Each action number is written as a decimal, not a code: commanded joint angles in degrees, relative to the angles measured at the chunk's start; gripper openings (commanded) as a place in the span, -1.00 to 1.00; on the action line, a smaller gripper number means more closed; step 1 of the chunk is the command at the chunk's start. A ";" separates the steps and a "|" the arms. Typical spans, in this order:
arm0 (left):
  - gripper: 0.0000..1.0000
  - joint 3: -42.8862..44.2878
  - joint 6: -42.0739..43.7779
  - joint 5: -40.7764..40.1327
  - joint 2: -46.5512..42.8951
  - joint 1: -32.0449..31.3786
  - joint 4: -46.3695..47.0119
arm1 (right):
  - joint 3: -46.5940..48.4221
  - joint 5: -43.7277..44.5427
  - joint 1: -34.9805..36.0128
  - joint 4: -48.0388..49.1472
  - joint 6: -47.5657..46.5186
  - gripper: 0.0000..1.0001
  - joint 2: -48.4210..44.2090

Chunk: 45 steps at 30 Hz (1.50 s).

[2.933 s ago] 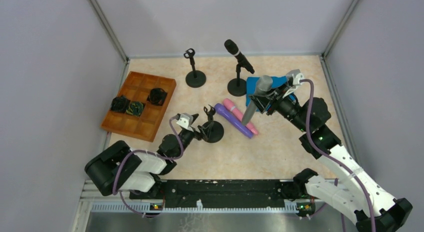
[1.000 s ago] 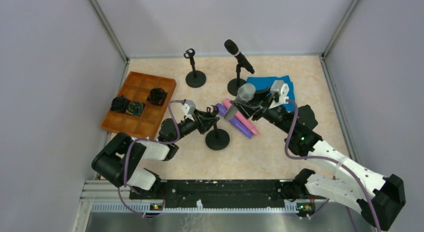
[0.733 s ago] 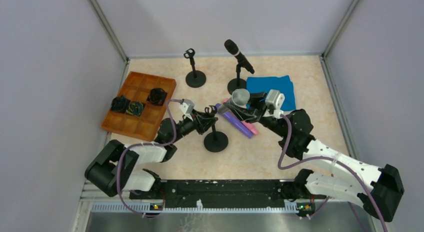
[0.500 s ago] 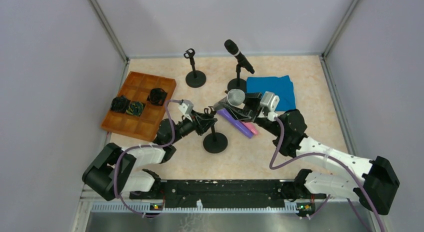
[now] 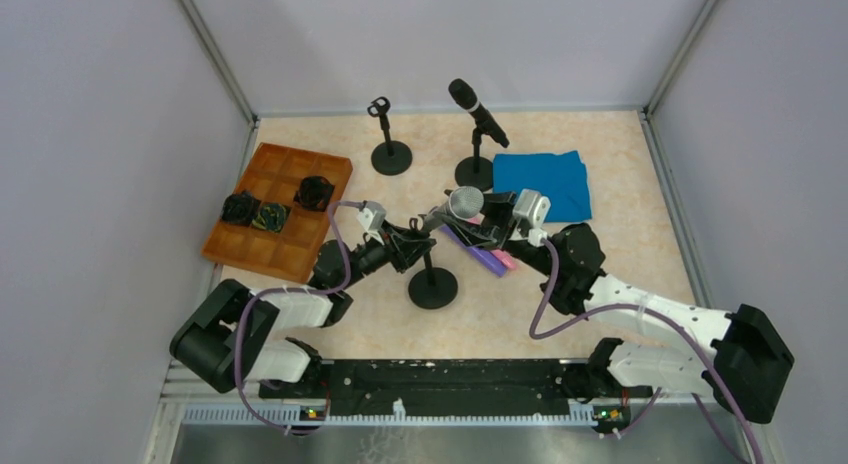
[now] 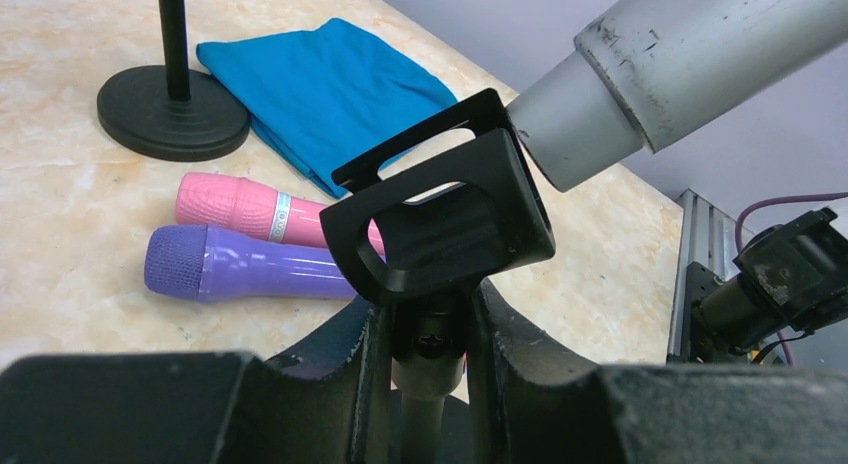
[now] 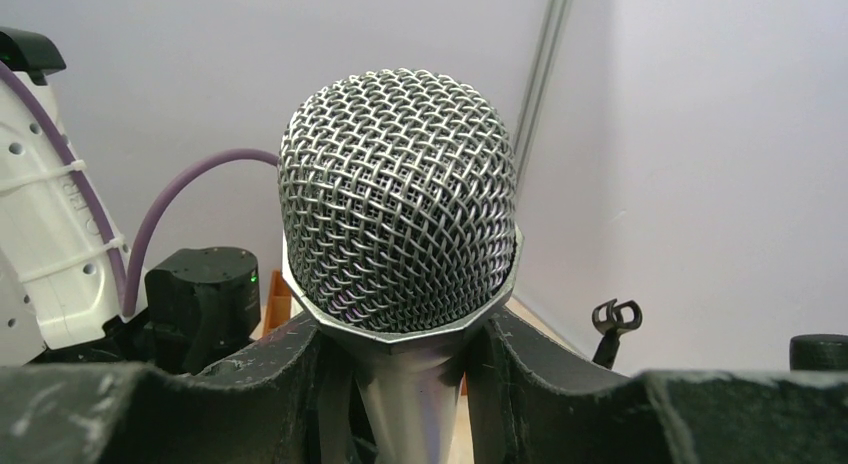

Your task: Attach the microphones to the stand

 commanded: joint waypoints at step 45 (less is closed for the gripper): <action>-1.00 1.93 -0.35 13.82 2.99 -0.15 10.63 | -8.87 6.72 1.71 -3.36 -10.77 -1.00 9.94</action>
